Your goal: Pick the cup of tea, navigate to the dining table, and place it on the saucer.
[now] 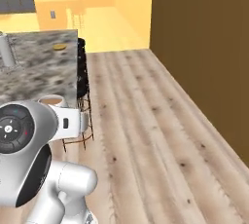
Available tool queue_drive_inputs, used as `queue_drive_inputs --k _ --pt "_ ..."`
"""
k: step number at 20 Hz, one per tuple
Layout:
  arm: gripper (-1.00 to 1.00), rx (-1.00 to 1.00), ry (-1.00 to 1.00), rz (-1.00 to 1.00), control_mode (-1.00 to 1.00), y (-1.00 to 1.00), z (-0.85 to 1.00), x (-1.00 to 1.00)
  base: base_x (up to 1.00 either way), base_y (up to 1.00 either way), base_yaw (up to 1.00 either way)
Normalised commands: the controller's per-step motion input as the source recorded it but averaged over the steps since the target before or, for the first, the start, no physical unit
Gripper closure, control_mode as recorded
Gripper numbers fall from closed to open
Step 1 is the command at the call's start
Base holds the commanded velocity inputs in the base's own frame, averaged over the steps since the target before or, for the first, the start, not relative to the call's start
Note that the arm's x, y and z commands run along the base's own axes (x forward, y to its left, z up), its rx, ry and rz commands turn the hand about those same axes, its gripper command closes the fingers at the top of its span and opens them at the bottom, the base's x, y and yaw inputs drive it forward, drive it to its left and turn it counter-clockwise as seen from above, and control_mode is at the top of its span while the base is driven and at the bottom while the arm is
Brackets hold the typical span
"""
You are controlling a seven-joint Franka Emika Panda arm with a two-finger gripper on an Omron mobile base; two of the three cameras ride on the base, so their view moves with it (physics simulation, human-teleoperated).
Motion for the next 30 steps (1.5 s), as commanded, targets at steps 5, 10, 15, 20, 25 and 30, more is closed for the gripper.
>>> queue_drive_inputs --k 5,10,15,20,25,30 --pt "1.00 0.00 0.00 0.00 1.00 0.00 0.00 0.00 0.50 -0.92 0.48" --pt "1.00 0.00 0.00 0.00 1.00 0.00 0.00 0.00 0.39 -0.87 0.53" --pt "1.00 0.00 0.00 0.00 1.00 0.00 0.00 0.00 0.33 -0.79 0.58" --pt "1.00 0.00 0.00 0.00 1.00 0.00 0.00 0.00 0.47 -0.83 0.50" --pt "1.00 0.00 0.00 0.00 1.00 0.00 0.00 0.00 0.68 -0.90 0.36" --pt "1.00 0.00 0.00 0.00 1.00 0.00 0.00 0.00 0.70 -0.89 0.35"
